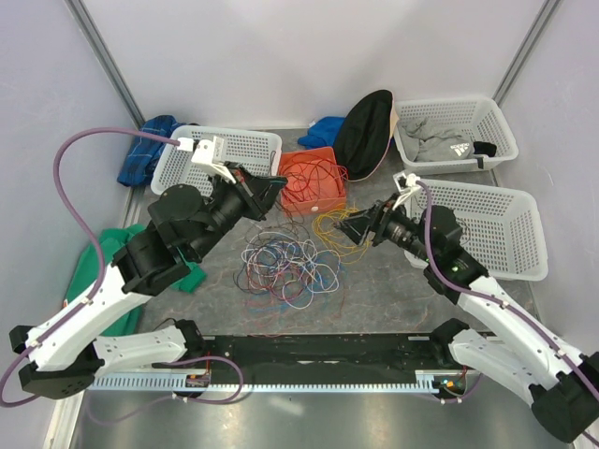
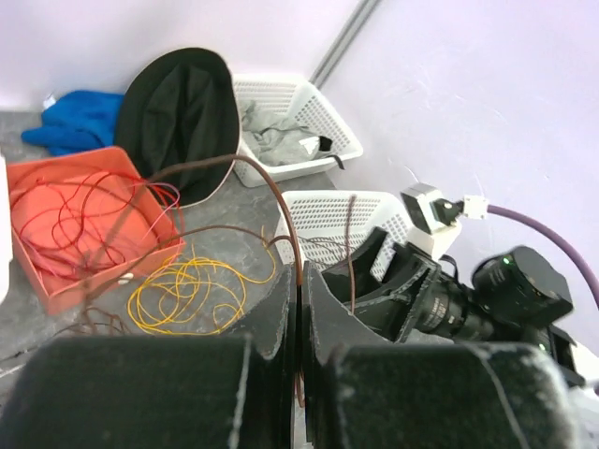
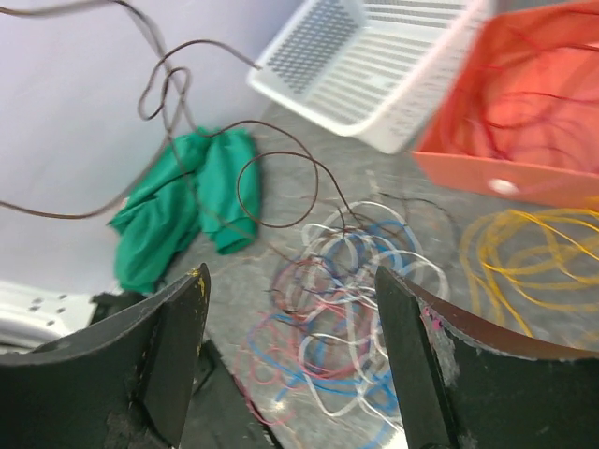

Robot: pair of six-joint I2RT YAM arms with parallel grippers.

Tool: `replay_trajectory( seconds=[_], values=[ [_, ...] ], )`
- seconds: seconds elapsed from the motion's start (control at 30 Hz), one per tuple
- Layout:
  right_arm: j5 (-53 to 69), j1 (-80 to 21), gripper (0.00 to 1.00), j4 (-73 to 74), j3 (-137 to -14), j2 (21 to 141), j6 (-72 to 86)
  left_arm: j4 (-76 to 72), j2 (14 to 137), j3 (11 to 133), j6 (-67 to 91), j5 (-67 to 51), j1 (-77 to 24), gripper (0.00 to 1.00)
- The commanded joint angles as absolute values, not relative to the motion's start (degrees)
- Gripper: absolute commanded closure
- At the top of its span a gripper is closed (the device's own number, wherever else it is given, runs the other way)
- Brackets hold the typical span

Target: Untangle the cables

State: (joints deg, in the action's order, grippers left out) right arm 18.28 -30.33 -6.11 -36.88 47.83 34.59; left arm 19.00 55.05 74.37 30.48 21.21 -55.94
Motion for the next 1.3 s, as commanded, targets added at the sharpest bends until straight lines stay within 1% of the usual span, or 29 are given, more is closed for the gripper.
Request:
replay_trajectory(
  seconds=[0.0, 0.13, 0.23, 0.4, 0.7, 0.8, 0.83, 0.9, 0.93, 1.0, 1.03, 1.1, 1.13, 1.17, 1.2, 1.27],
  values=[
    [20.66, -35.67, 0.21, -15.55, -42.97, 50.97, 34.90, 24.52, 56.78, 77.07, 24.17, 17.93, -55.72, 0.98],
    [17.41, -41.21, 0.21, -20.37, -44.38, 54.92, 34.19, 24.70, 57.04, 77.96, 23.64, 17.14, -55.72, 0.98],
    [13.20, -42.36, 0.20, -22.41, -44.38, 56.16, 34.19, 25.14, 57.04, 78.49, 23.38, 16.88, -55.81, 0.98],
    [8.44, -42.63, 0.20, -24.52, -44.12, 58.71, 32.17, 25.93, 56.08, 78.84, 23.82, 15.38, -55.81, 0.98],
    [5.54, -42.89, 0.20, -38.13, -42.89, 67.49, 32.43, 26.80, 55.11, 79.45, 25.66, 11.07, -55.81, 0.98],
    [6.68, -42.98, 0.28, -44.72, -43.24, 70.56, 33.48, 26.98, 54.67, 79.37, 26.19, 10.72, -55.81, 0.98],
    [6.94, -42.98, 0.38, -48.56, -43.16, 71.27, 34.36, 27.16, 54.49, 79.19, 26.37, 10.72, -55.81, 0.98],
    [7.38, -42.89, 0.52, -51.75, -42.72, 72.07, 34.89, 27.25, 54.06, 78.75, 26.54, 10.90, -55.81, 0.98],
    [7.21, -42.89, 0.65, -54.20, -42.37, 72.07, 35.50, 27.25, 53.70, 78.49, 26.72, 10.90, -55.81, 0.98],
    [6.77, -42.98, 0.74, -57.46, -40.70, 71.37, 35.95, 27.25, 52.39, 77.26, 27.07, 11.25, -55.81, 0.98],
    [6.68, -42.98, 0.80, -59.05, -40.26, 71.28, 36.12, 27.25, 51.95, 76.82, 27.42, 11.42, -55.81, 0.98],
    [6.59, -42.98, 0.87, -59.50, -39.55, 70.32, 36.56, 27.25, 50.72, 75.50, 27.60, 11.95, -55.81, 0.98],
    [6.50, -43.07, 0.93, -60.02, -38.85, 70.05, 36.74, 27.16, 50.36, 75.15, 27.68, 12.13, -55.81, 0.98],
    [6.33, -42.98, 0.96, -60.29, -38.50, 69.70, 37.17, 27.25, 49.93, 74.45, 27.77, 12.30, -55.81, 0.98],
    [5.89, -43.07, 0.99, -60.29, -38.06, 68.74, 37.18, 27.25, 49.14, 74.10, 27.95, 12.39, -55.81, 0.98],
    [5.54, -43.07, 1.00, -59.94, -36.92, 67.68, 37.00, 27.33, 48.34, 73.31, 27.95, 12.74, -55.81, 0.98]
  ],
)
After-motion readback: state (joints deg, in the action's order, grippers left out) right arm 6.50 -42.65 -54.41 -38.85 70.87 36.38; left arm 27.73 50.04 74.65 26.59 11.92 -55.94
